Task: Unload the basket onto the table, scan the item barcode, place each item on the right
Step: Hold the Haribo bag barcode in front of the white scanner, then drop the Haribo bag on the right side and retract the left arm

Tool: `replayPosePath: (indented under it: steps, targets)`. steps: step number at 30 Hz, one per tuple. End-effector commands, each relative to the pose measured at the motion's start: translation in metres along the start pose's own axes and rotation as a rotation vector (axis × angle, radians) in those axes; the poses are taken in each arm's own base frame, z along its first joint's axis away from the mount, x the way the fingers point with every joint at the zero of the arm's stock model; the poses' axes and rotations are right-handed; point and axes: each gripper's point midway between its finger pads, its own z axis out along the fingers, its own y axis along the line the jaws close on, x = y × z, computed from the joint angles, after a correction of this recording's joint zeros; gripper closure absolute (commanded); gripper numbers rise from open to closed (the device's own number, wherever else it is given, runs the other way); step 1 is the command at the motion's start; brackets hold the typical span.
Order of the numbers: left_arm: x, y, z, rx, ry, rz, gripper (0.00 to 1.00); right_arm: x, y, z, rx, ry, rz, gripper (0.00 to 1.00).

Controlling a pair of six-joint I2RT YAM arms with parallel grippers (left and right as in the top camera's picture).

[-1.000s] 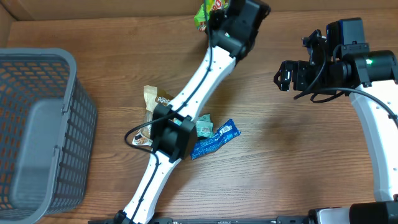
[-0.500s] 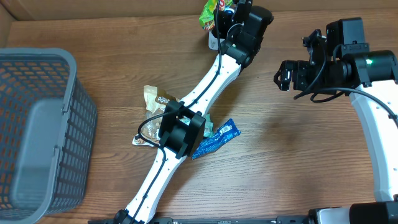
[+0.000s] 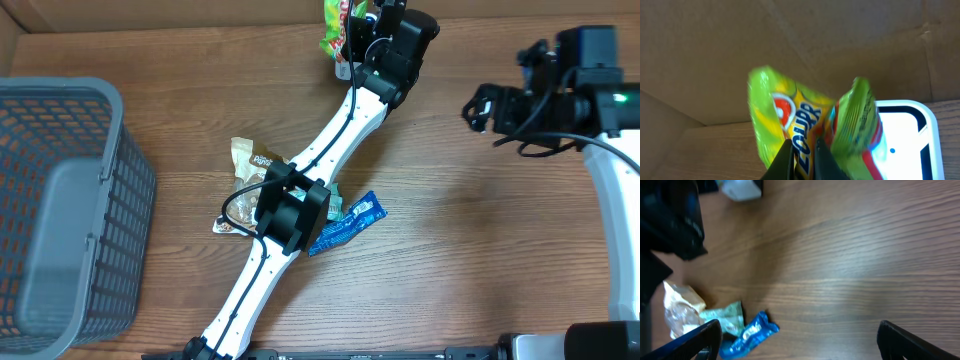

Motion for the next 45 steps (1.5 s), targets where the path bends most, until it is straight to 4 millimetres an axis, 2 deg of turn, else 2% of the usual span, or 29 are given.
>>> replayPosePath:
  steps: [1,4,6,8,9,11,12,15,17,19,20,21,22,27,28,32,33,36,38,41,45]
  targets:
    - [-0.011,0.004,-0.005,-0.005,-0.020,-0.045,0.96,-0.015,0.000,-0.044,-0.052,-0.133,0.027,0.00]
    - [-0.009,0.000,-0.006,0.013,-0.015,-0.023,0.96,-0.017,-0.005,-0.059,-0.042,-0.174,0.036,0.00]
    - [-0.004,-0.014,-0.010,0.082,-0.002,0.041,0.96,-0.017,-0.009,-0.069,-0.036,-0.202,0.043,0.00]
    - [0.016,-0.039,-0.027,0.220,0.064,0.099,0.96,-0.018,-0.014,-0.082,-0.025,-0.240,0.056,0.00]
    - [0.026,-0.046,-0.034,0.266,0.111,0.070,0.96,-0.018,-0.016,-0.086,-0.022,-0.250,0.060,0.00]
    - [0.043,-0.054,-0.049,0.356,0.212,0.005,0.96,-0.019,-0.022,-0.095,-0.011,-0.277,0.074,0.00]
    - [0.044,-0.055,-0.052,0.377,0.230,-0.006,0.96,-0.019,-0.024,-0.096,-0.008,-0.281,0.078,0.00]
    - [0.040,-0.041,-0.065,0.477,0.322,-0.098,0.96,-0.019,-0.028,-0.099,-0.002,-0.288,0.087,0.00]
    - [0.031,-0.025,-0.074,0.529,0.364,-0.143,0.91,-0.020,-0.028,-0.099,-0.002,-0.289,0.087,0.00]
    - [0.028,0.000,-0.074,0.539,0.419,-0.196,0.82,-0.020,-0.028,-0.099,-0.002,-0.289,0.087,0.00]
    - [0.030,0.013,-0.070,0.546,0.453,-0.219,0.75,-0.020,-0.028,-0.099,-0.002,-0.289,0.087,0.00]
    - [0.035,0.017,-0.064,0.563,0.483,-0.228,0.64,-0.020,-0.028,-0.099,-0.002,-0.289,0.087,0.00]
    - [0.040,0.022,-0.059,0.581,0.507,-0.233,0.57,-0.019,-0.028,-0.099,-0.002,-0.288,0.087,0.00]
    - [0.078,0.031,-0.024,0.658,0.636,-0.249,0.55,-0.017,-0.028,-0.098,-0.001,-0.278,0.091,0.00]
    - [0.091,0.029,-0.014,0.693,0.660,-0.234,0.55,-0.016,-0.028,-0.098,-0.001,-0.275,0.092,0.00]
    - [0.122,0.005,-0.001,0.829,0.698,-0.176,0.54,-0.016,-0.028,-0.098,-0.001,-0.273,0.093,0.00]
    - [0.132,-0.005,-0.002,0.857,0.717,-0.166,0.55,-0.016,-0.028,-0.098,-0.001,-0.273,0.093,0.00]
    - [0.143,-0.022,-0.011,0.899,0.745,-0.152,0.57,-0.016,-0.028,-0.098,-0.001,-0.273,0.093,0.00]
    - [0.142,-0.036,-0.022,0.937,0.746,-0.141,0.58,-0.015,-0.028,-0.097,-0.001,-0.272,0.094,0.00]
    - [0.145,-0.061,-0.051,0.991,0.761,-0.100,0.59,-0.015,-0.028,-0.097,0.000,-0.270,0.094,0.00]
    - [0.154,-0.117,-0.105,1.144,0.783,-0.061,0.57,-0.015,-0.028,-0.097,0.000,-0.270,0.094,0.00]
